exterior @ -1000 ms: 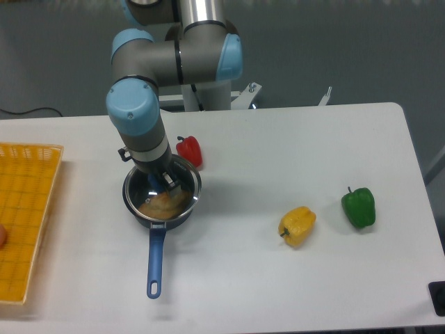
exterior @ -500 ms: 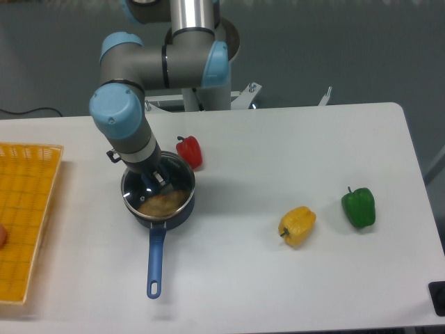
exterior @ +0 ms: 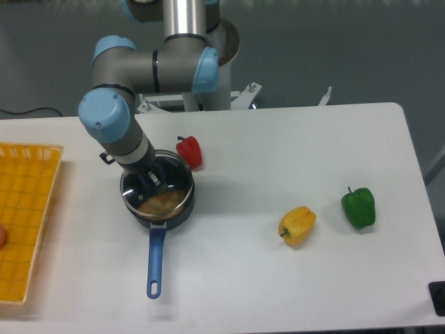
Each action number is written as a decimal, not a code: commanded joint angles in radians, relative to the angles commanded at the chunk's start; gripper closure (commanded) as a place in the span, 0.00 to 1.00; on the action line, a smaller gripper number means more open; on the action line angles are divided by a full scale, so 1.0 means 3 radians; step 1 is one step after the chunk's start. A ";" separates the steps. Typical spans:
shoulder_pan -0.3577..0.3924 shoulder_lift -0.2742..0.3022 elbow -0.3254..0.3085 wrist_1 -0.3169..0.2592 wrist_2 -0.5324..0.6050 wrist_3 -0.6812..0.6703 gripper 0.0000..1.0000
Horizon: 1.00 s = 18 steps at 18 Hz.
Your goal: Close the pot lid
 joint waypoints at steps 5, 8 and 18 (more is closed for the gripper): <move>0.0000 -0.0020 0.0000 0.0000 0.0000 -0.0015 0.57; -0.0005 -0.0026 -0.0005 0.0051 0.0005 -0.0020 0.56; -0.0005 -0.0051 -0.0025 0.0118 0.0005 -0.0010 0.56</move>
